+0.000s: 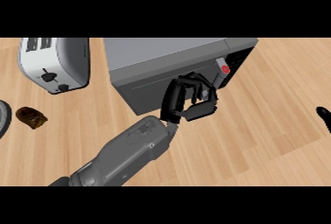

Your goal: Pick up the milk, place it into the microwave and close the microwave

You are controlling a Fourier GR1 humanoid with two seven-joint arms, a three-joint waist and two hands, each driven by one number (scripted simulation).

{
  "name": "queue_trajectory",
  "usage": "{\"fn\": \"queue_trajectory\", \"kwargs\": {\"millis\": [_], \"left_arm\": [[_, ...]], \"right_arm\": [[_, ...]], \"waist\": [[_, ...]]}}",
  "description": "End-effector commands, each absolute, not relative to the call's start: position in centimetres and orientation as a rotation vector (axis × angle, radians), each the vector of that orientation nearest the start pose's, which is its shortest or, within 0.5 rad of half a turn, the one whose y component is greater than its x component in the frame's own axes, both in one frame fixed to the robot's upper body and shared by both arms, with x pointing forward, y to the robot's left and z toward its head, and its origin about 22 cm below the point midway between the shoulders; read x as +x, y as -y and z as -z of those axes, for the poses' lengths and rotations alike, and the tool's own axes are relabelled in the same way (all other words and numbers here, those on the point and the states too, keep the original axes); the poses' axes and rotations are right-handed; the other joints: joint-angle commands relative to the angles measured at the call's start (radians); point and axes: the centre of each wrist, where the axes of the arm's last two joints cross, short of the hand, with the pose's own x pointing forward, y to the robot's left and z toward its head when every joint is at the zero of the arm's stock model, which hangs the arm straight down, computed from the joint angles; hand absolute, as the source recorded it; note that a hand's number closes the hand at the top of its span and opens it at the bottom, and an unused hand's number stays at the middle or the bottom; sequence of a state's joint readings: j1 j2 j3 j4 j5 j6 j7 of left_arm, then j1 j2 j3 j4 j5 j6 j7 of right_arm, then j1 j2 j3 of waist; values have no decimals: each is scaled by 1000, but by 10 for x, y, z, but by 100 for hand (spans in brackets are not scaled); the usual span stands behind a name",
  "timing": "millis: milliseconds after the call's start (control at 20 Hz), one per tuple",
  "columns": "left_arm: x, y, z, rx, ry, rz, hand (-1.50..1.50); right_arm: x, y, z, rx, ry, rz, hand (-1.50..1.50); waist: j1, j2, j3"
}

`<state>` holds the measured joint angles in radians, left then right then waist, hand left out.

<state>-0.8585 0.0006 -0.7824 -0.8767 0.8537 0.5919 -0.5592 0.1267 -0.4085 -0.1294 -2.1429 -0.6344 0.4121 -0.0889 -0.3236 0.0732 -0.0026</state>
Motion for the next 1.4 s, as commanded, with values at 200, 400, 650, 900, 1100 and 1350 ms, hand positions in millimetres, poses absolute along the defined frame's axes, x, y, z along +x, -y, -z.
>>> {"fn": "queue_trajectory", "kwargs": {"millis": [200, 400, 650, 900, 1100, 1350], "left_arm": [[352, -10, -44, -288, 1850, 65, 150], [353, -9, -46, -284, 1860, 52, 150], [355, -11, -42, -274, 1873, 43, 150], [356, -9, -46, -280, 1884, 36, 150], [354, -10, -40, -274, 1893, 46, 150], [354, -6, -44, -294, 1894, 50, 150]], "right_arm": [[186, 309, -154, 519, 2097, -349, -150], [187, 309, -155, 533, 2084, -350, -150], [187, 312, -162, 525, 2101, -349, -150], [189, 314, -165, 534, 2089, -360, -150], [189, 311, -172, 589, 2089, -411, -150], [193, 309, -172, 655, 2061, -409, -150]], "waist": [[-18, 17, 0], [-18, 16, 1], [-23, 19, 0], [-22, 22, 1], [-22, 19, 2], [-11, 23, 2]]}}
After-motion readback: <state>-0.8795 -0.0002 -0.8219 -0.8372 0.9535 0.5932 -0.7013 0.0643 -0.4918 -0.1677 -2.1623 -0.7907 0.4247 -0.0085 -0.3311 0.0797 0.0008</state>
